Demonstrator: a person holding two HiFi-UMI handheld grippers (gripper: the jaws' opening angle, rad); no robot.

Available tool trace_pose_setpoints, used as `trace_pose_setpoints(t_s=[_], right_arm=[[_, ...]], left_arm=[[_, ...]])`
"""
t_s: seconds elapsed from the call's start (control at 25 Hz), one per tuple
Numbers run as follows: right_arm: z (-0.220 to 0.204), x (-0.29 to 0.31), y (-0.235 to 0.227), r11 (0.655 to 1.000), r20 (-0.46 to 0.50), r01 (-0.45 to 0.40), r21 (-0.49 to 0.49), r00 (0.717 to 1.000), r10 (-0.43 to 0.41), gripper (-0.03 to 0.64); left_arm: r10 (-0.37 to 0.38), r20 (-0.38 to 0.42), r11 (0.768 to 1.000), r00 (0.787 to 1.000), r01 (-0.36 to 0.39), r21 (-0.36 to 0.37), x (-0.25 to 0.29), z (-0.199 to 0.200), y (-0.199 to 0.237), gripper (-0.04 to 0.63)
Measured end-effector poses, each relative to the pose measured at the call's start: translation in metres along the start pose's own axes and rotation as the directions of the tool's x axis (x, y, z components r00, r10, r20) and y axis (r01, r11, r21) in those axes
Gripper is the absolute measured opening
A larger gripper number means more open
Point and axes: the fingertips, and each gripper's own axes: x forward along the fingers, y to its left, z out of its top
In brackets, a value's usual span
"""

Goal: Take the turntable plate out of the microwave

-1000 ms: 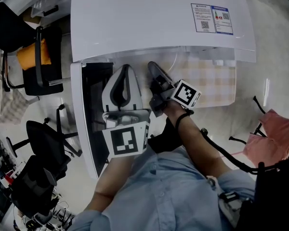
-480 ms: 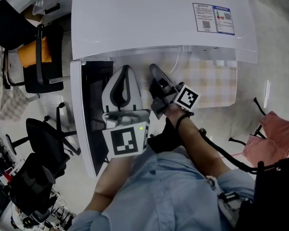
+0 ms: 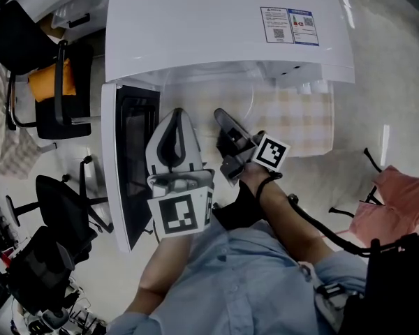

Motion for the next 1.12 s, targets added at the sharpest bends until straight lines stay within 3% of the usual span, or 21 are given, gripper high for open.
trace_pose_setpoints(t_s=[0.68,1.12], right_arm=[[-0.031,-0.074,0.079,0.999,-0.133,-0.038,0.004,0.990,0.039,0.026],[-0.028,-0.103,0.161,0.993,-0.207,-0.113,-0.037,0.973,0.103,0.026]], left_arm=[[0.060,0.029,0.998,0.998,-0.060,-0.004,-0.057,0.032,-0.031,0.008],[0.115,0.145,0.993,0.983,-0.117,0.007,-0.096,0.094,-0.043,0.008]])
